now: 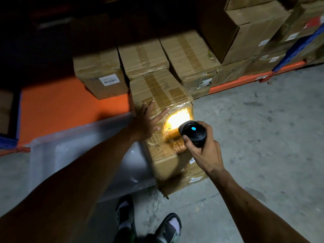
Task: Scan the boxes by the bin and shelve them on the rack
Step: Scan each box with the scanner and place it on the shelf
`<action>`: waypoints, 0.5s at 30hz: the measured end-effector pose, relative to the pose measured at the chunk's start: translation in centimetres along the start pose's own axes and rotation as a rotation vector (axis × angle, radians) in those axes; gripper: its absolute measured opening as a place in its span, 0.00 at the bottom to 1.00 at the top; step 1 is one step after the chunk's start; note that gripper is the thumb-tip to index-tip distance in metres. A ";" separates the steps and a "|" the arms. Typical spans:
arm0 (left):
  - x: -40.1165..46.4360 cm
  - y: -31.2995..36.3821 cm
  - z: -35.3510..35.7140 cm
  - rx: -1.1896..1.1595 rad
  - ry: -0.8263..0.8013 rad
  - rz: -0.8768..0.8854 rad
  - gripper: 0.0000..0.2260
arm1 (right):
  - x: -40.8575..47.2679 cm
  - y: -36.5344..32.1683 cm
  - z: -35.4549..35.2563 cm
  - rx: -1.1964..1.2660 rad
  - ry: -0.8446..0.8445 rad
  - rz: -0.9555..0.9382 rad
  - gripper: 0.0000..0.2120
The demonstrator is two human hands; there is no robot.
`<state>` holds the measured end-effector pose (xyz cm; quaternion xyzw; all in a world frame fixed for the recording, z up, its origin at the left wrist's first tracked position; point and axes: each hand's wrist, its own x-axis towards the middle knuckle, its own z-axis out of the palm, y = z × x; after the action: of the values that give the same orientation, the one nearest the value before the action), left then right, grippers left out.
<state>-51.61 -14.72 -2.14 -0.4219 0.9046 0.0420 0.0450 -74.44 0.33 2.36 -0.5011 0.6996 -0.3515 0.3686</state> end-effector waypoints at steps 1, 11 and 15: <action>-0.1 0.0 -0.1 -0.009 0.002 -0.002 0.39 | 0.1 0.1 0.0 0.004 0.003 0.004 0.36; -0.1 0.1 -0.5 -0.015 0.040 -0.023 0.41 | 0.1 0.1 0.5 0.084 0.062 0.033 0.28; -0.1 0.3 -0.1 -0.060 0.076 -0.042 0.43 | 0.2 0.2 1.2 0.155 0.124 0.060 0.28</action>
<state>-51.78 -14.45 -1.99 -0.4431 0.8949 0.0522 -0.0014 -73.58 0.04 1.58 -0.4270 0.7065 -0.4238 0.3726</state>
